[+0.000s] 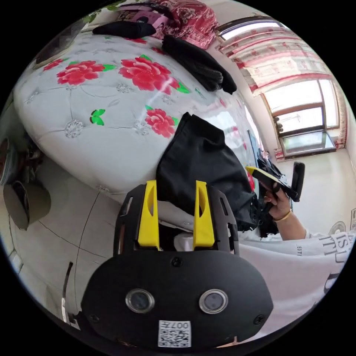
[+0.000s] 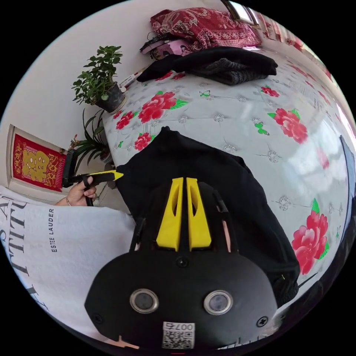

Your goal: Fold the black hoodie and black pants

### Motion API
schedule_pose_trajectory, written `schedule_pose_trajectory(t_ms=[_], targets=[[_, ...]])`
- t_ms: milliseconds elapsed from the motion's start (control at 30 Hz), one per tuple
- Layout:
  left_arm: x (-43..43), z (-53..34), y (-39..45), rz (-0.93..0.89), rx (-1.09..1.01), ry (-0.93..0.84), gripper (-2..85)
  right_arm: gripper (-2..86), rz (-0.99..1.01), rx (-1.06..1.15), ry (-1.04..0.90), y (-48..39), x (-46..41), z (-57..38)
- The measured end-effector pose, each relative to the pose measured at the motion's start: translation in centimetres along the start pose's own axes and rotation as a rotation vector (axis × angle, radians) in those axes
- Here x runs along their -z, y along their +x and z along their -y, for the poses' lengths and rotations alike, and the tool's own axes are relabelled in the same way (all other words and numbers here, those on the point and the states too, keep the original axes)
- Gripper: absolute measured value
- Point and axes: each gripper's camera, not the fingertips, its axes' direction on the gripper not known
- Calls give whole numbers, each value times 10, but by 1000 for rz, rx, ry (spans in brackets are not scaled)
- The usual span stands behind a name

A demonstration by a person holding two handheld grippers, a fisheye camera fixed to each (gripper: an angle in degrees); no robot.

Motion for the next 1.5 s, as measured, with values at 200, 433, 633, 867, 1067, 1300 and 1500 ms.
schedule_pose_trajectory(t_ms=[200, 433, 633, 867, 1067, 1300, 1500], targets=[[-8, 6, -20, 49, 87, 9, 38, -1, 8, -55, 71, 25, 77, -45], [-2, 36, 29, -133, -155, 62, -8, -1, -32, -170, 191, 73, 181, -109], [-17, 66, 204, -349, -728, -26, -8, -1, -86, -401, 361, 133, 287, -213], [-140, -30, 426, -530, -1317, -419, 29, 12, -200, -740, 548, 187, 378, -376], [-229, -91, 443, -478, -1314, -636, 138, 60, -124, -958, 620, 225, 391, -467], [-202, -14, 338, -177, -1031, -512, 140, 105, 22, -1013, 627, 278, 379, -496], [-242, 25, 255, -237, -615, -560, 151, 112, 42, -1069, 533, 332, 363, -491]])
